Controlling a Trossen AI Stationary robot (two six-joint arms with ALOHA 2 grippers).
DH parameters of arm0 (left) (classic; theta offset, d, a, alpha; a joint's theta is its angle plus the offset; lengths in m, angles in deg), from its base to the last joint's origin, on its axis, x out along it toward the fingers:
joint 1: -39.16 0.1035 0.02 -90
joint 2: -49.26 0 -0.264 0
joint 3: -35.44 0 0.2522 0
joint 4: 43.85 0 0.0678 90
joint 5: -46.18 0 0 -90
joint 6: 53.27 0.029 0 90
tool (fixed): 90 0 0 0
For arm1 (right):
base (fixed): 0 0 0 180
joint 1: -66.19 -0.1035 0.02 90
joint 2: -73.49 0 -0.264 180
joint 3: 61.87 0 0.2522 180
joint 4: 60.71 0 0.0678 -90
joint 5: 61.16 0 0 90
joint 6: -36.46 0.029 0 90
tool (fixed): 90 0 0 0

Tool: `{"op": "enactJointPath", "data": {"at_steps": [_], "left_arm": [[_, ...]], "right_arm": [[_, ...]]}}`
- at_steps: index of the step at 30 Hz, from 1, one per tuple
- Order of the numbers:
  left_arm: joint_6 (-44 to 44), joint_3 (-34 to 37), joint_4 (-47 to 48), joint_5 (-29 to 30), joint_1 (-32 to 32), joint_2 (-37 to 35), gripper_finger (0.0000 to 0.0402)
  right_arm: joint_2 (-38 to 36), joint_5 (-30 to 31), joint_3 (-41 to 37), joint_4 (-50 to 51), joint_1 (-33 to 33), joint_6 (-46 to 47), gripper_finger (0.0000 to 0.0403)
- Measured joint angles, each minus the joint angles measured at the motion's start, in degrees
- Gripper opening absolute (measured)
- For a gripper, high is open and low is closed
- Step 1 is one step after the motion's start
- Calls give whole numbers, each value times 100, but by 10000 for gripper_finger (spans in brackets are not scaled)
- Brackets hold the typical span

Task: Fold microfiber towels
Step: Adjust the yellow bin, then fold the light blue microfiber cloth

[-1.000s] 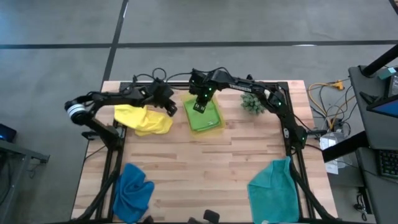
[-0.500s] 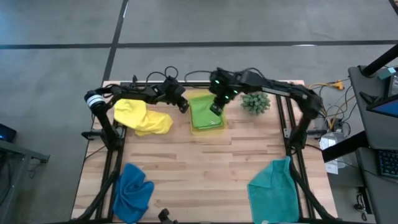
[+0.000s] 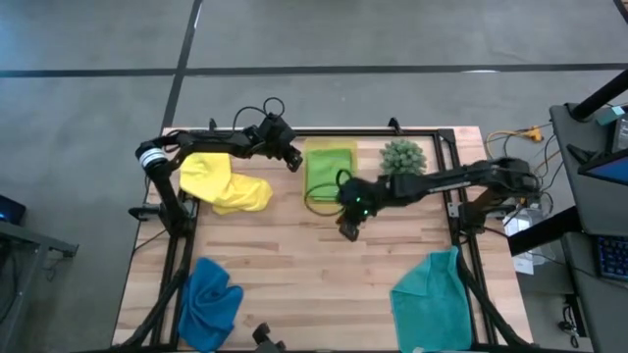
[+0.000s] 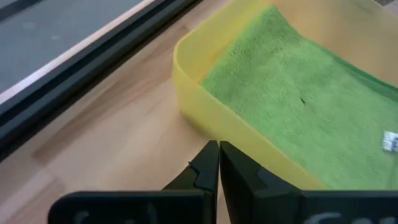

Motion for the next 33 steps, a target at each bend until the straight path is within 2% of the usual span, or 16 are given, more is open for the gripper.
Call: {"op": "enactJointPath", "data": {"at_steps": [9,16,20,27,33], "left_arm": [[-3,381,697,56,-4,-1179,1],[-7,761,792,389,3,-2228,1],[-10,835,1060,523,9,-2600,1],[-156,917,1089,537,9,-2882,1],[-156,911,1048,387,-5,-3120,1]], "right_arm": [[961,838,143,0,109,-388,8],[1531,962,702,138,337,-747,8],[1660,1043,867,180,481,-861,8],[1532,1051,903,347,596,-941,8],[615,1055,953,690,371,-833,8]]}}
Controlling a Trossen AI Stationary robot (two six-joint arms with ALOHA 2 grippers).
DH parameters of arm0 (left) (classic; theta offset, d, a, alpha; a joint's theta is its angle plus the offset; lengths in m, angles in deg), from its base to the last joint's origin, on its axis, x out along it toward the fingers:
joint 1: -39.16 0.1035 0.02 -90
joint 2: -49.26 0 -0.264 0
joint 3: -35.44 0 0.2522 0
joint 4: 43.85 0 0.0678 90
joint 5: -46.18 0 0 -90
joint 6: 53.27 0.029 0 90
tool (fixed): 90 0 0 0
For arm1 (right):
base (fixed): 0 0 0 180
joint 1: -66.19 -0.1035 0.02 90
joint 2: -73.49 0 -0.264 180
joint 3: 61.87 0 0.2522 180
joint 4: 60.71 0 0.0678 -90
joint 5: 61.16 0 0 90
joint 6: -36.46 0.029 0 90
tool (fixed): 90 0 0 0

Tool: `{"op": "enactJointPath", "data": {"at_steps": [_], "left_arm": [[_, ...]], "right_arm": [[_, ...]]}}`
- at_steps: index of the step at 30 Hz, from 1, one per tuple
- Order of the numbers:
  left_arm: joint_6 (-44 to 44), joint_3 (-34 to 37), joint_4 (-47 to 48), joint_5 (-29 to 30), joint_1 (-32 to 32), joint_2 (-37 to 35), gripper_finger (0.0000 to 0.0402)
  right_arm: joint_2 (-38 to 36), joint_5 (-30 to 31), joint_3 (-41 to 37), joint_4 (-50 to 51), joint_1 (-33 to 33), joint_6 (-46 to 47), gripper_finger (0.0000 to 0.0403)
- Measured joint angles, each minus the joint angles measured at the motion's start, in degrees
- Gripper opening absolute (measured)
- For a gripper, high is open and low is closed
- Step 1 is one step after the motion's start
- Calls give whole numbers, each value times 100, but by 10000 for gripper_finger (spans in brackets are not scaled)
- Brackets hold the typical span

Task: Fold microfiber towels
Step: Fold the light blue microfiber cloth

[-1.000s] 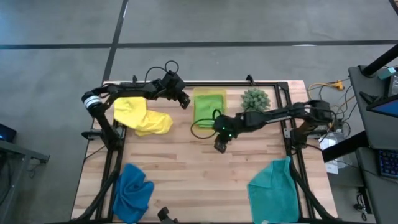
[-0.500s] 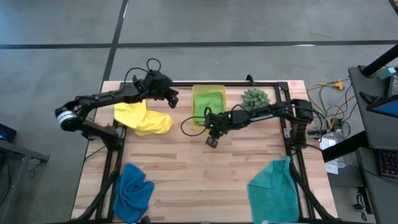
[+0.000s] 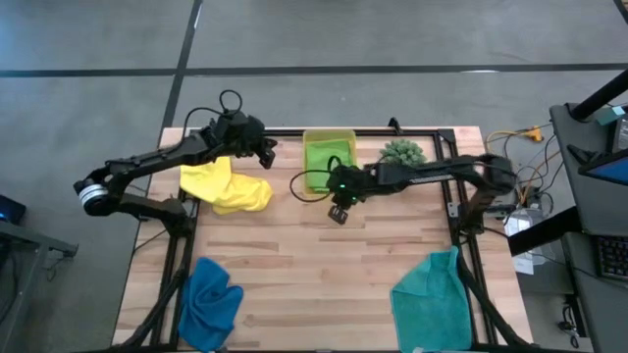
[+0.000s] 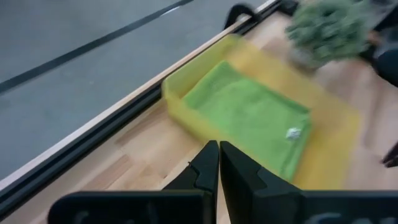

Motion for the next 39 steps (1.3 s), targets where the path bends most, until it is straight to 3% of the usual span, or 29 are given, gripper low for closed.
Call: {"op": "enactJointPath", "data": {"at_steps": [5,9,13,16,19,22,24,25,27,28,32,35,39], "left_arm": [[2,4,-492,-632,-16,-142,1],[93,0,-1477,-1651,-66,-122,1],[370,6,-2748,-3000,-96,10,1],[-840,-13,-3961,-3158,-148,264,1],[-1465,-28,-4714,-2815,-137,451,1],[-1220,-78,-5076,-2883,-249,441,1],[-1467,-81,-5025,-3149,-310,423,1],[-1718,-81,-5003,-3211,-328,414,1],[-2126,-92,-5001,-3242,-349,403,1],[-2253,-98,-5043,-3231,-344,383,1],[-2398,-64,-5013,-3289,-412,300,1],[-2405,-62,-4988,-3263,-547,226,1],[-2580,-61,-4953,-3183,-796,78,1]], "right_arm": [[-1182,272,-100,-25,-535,412,8],[-1956,401,-376,-263,-1049,1913,8],[-2363,940,-1040,-1458,-1583,3770,8],[-2370,1875,-1496,-2898,-1859,4033,8],[-2133,3104,-1745,-4766,-1804,2736,8],[-1945,4664,-1911,-7804,-1600,1243,8],[-1936,5112,-2073,-10480,-1567,-1015,8],[-1946,5010,-2163,-11473,-1599,-2198,8],[-2520,4690,-2312,-11470,-1604,-3350,8],[-2809,4720,-2453,-11444,-1629,-3426,8],[-3908,4228,-2755,-11338,-1615,-3222,8],[-4643,3494,-2953,-10367,-1672,-2823,8],[-5482,3233,-3137,-9168,-1679,-1930,8]]}}
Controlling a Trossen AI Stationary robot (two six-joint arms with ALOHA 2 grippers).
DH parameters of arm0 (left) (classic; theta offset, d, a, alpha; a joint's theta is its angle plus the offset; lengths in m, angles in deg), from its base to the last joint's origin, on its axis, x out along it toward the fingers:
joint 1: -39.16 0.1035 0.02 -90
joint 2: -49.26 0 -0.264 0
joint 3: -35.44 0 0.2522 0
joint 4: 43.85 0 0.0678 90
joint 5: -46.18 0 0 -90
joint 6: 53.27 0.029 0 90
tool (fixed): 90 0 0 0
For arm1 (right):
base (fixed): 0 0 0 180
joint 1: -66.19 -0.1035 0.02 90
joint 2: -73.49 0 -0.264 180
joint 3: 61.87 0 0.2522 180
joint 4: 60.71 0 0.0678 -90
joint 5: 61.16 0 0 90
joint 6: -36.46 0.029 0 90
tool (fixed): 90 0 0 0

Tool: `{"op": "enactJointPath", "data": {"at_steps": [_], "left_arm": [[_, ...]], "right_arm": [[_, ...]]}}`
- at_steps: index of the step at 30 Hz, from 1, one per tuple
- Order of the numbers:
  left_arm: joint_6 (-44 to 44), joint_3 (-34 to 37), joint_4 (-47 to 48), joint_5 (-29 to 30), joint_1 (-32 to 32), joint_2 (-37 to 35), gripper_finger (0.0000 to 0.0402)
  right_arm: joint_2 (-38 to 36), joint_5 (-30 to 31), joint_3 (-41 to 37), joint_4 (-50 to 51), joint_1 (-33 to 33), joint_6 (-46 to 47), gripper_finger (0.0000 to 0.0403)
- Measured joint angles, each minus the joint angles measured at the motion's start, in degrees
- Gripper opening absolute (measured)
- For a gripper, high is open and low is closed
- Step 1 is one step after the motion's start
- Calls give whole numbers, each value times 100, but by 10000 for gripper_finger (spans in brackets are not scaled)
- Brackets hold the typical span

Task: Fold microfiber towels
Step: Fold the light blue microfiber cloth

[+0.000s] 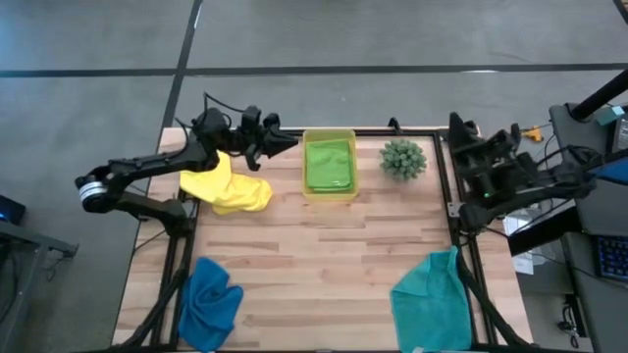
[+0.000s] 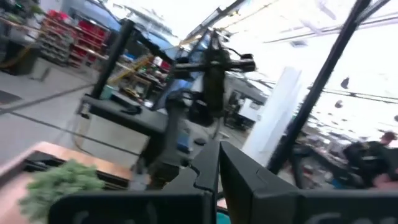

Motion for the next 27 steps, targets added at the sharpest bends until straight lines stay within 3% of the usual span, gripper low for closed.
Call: {"op": "enactJointPath", "data": {"at_steps": [2,6,9,13,19,22,27], "left_arm": [[-120,8,22,8,-157,-27,1],[-364,171,56,-13,-509,-66,1],[-544,327,63,-13,-748,-88,1],[-693,372,656,11,-1030,-88,1],[-752,374,1279,322,-1486,-88,1],[-764,374,1273,579,-1711,-94,1],[-996,374,1361,630,-2000,-95,1]], "right_arm": [[-376,-653,-92,797,-6,857,8],[-1235,-2755,-147,2963,1,2455,8],[-1761,-3619,-94,4173,0,3216,8],[-2305,-4198,103,6033,1,3943,8],[-2670,-4716,859,10126,-1,4605,8],[-2621,-4700,1144,11234,-1,4620,8],[-2474,-4908,1264,12261,1,4668,8]]}}
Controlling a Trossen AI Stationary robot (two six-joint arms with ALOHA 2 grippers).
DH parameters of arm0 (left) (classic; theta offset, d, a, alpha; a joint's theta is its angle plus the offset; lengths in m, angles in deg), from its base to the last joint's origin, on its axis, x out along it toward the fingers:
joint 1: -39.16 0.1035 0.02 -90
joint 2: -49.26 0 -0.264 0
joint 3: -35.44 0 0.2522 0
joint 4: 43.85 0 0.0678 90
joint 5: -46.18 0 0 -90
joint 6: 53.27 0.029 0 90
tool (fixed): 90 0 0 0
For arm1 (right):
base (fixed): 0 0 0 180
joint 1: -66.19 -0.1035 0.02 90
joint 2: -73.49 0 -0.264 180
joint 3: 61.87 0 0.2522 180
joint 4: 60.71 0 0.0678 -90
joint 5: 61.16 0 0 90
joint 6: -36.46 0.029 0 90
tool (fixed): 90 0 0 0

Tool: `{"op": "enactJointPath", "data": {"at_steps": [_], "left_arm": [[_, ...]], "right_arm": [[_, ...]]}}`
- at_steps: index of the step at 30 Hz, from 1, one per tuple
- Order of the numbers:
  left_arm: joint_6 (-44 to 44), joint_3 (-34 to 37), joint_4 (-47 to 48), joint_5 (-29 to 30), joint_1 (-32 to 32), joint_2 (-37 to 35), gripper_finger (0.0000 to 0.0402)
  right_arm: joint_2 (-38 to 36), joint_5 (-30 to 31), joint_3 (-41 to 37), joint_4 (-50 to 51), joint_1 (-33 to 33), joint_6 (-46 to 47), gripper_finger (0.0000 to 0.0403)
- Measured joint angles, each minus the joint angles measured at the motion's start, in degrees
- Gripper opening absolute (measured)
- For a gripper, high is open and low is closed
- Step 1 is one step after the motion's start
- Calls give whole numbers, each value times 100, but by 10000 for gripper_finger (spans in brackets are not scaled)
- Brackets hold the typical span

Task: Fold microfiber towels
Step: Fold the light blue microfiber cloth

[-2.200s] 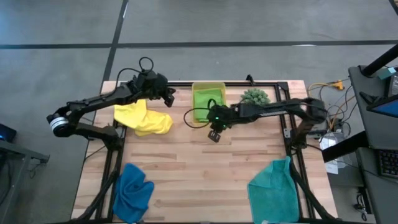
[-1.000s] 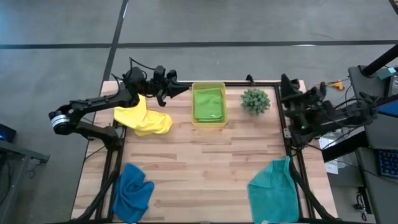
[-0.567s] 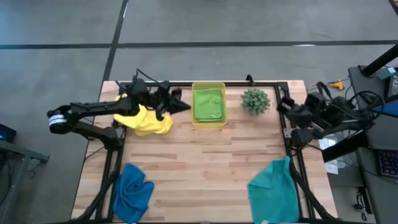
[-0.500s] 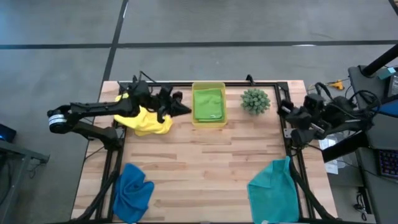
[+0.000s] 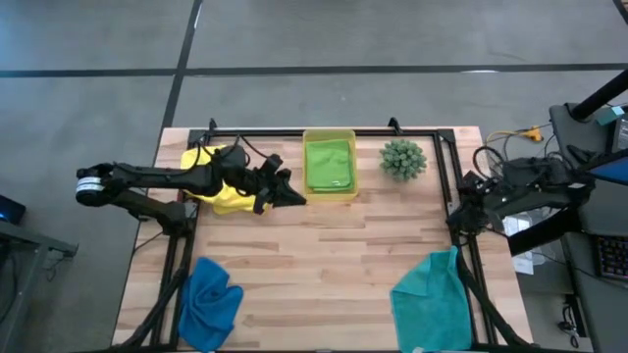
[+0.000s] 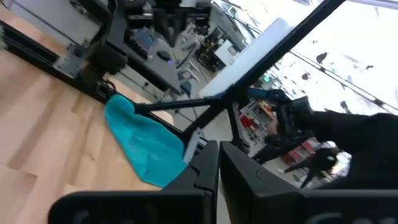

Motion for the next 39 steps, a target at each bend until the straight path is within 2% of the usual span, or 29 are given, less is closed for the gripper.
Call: {"op": "enactJointPath", "data": {"at_steps": [4,8,15,21,26,29,34,39], "left_arm": [[-26,0,32,46,-312,0,1],[-24,0,83,362,-630,0,1],[-21,2,1006,930,-1124,2,1],[-18,4,1485,1150,-1352,13,1],[-16,18,1522,1264,-1393,13,1],[-16,60,1524,1357,-1396,13,1],[-16,116,1522,1360,-1396,13,1],[-24,181,1528,1360,-1396,13,1]], "right_arm": [[169,-730,-220,322,-2,101,9],[408,-1111,-455,233,-27,20,9],[1057,-1139,-785,171,-509,-758,16],[1708,-984,-1044,-116,-1472,-1088,68],[2375,-206,-1235,-775,-2624,-1122,120],[2827,522,-1335,-1391,-3414,-1161,140],[3724,2169,-1406,-1571,-4680,-956,147],[4646,3617,-1433,-1767,-5527,167,140]]}}
